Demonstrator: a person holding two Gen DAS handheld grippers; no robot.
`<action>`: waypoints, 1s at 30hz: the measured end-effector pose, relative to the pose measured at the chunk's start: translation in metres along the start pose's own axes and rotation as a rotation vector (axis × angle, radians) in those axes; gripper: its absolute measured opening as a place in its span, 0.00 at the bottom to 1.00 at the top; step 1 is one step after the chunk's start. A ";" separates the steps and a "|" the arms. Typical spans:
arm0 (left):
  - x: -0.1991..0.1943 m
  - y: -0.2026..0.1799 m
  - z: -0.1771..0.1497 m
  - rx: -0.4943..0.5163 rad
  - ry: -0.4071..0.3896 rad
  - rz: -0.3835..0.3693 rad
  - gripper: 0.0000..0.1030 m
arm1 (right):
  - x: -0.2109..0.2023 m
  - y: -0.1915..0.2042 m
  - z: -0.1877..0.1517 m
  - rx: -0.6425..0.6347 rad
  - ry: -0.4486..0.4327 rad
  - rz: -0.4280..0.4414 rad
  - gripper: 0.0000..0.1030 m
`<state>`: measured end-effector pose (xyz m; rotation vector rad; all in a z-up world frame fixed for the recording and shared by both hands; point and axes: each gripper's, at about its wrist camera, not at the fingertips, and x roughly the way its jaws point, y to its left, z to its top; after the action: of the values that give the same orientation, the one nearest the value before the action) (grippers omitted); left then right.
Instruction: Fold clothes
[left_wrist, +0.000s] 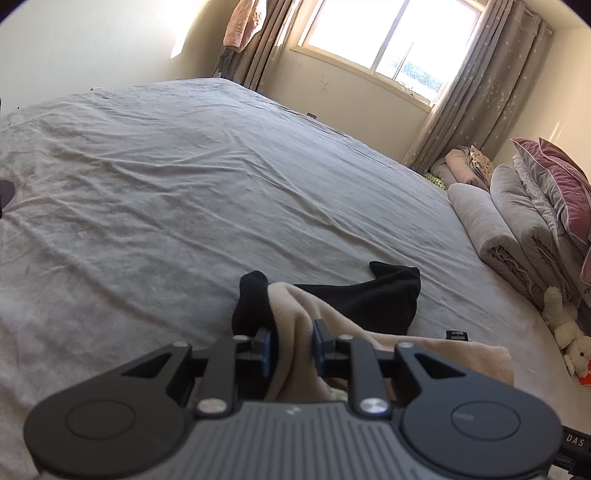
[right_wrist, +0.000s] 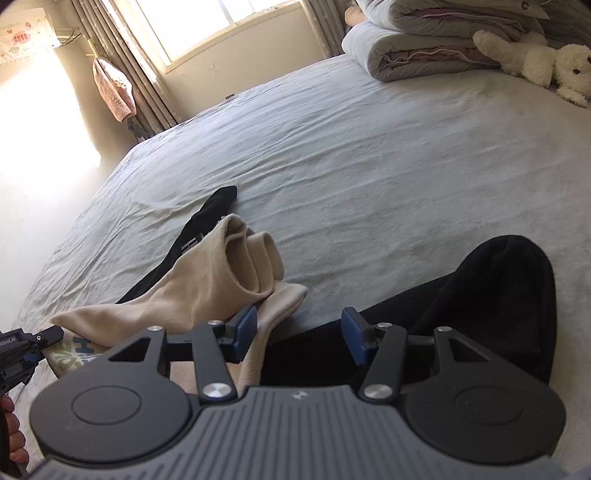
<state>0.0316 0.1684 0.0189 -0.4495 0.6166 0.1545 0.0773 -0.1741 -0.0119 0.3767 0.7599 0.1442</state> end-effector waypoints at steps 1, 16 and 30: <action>-0.001 0.000 0.000 0.002 0.000 -0.008 0.19 | 0.002 0.003 -0.001 -0.005 0.006 0.000 0.54; -0.023 -0.046 -0.027 0.190 -0.001 -0.497 0.13 | -0.010 0.043 -0.009 -0.145 -0.073 0.238 0.59; -0.027 -0.104 -0.089 0.561 0.116 -0.651 0.14 | 0.001 0.037 -0.001 0.018 0.074 0.513 0.23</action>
<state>-0.0085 0.0350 0.0082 -0.0956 0.5703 -0.6553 0.0776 -0.1394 0.0012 0.5808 0.7250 0.6361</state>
